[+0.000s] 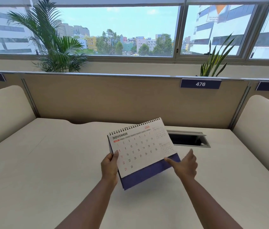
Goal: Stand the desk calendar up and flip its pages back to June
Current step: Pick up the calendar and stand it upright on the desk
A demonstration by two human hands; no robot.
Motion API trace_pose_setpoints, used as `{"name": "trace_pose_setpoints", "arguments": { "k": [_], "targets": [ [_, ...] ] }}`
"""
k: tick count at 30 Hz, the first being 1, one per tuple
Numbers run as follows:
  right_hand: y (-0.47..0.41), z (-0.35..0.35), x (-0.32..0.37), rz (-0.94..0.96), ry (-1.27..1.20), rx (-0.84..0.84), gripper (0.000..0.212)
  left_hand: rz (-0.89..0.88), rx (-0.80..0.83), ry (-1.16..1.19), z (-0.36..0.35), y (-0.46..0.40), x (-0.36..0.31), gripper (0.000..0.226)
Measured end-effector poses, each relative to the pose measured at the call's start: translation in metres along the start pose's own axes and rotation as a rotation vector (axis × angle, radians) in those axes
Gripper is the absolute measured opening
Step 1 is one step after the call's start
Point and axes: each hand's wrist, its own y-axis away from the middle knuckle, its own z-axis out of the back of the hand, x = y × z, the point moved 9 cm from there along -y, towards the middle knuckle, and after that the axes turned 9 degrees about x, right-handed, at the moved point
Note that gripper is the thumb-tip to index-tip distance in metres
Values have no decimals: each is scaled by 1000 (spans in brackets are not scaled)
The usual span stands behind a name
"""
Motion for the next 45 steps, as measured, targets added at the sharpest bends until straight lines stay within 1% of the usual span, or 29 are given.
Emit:
{"name": "trace_pose_setpoints", "arguments": {
  "k": [1, 2, 4, 5, 8, 9, 11, 14, 16, 18, 19, 20, 22, 23, 26, 29, 32, 34, 38, 42, 45],
  "targets": [
    [-2, 4, 9, 68, 18, -4, 105, -11, 33, -22, -2, -1, -3, 13],
    [-4, 6, 17, 137, -13, 24, 96, -19, 71, -41, -5, -1, -5, 14],
    [-4, 8, 27, 215, -120, 92, 70, -37, 144, -75, -9, -1, -9, 19],
    [-3, 11, 29, 222, -160, 98, 61, -42, 174, -97, -10, -1, -10, 20],
    [-4, 22, 23, 178, -271, 76, 45, -38, 235, -167, -8, 0, -8, 19],
    [-5, 23, 19, 153, -312, 99, 40, -35, 248, -182, -7, 0, -7, 19],
    [-5, 18, 15, 118, -402, 198, 34, -26, 271, -203, -5, 0, -5, 17],
    [0, 13, 13, 120, -488, 320, 26, -13, 295, -247, -7, 0, -8, 18],
    [3, 13, 11, 137, -524, 343, 26, -10, 269, -324, -8, -3, -11, 26],
    [6, 14, 8, 147, -538, 336, 27, -17, 200, -438, -6, -4, -16, 39],
    [8, 14, 7, 150, -541, 332, 28, -26, 185, -466, -7, -4, -19, 39],
    [9, 14, 5, 153, -542, 330, 29, -38, 202, -474, -10, -4, -21, 34],
    [11, 14, 0, 155, -534, 331, 31, -53, 280, -462, -18, -2, -23, 19],
    [12, 14, -4, 149, -525, 328, 31, -54, 298, -447, -20, 0, -23, 18],
    [16, 15, -17, 127, -477, 295, 32, -19, 299, -403, -17, 4, -21, 26],
    [20, 17, -26, 117, -428, 267, 31, -11, 291, -424, -14, 5, -19, 28],
    [25, 19, -30, 107, -384, 232, 31, -3, 282, -364, -17, 6, -21, 31],
    [27, 21, -33, 103, -342, 193, 31, 22, 270, -331, -20, 5, -21, 32],
    [29, 20, -38, 99, -238, 130, 33, 83, 194, -390, -19, 1, -17, 47],
    [30, 24, -42, 64, -176, 76, 33, 131, 113, -403, -15, -5, -13, 40],
    [30, 28, -52, -38, -158, 28, 41, 171, 108, -373, -17, -9, -11, 39]
  ]
}}
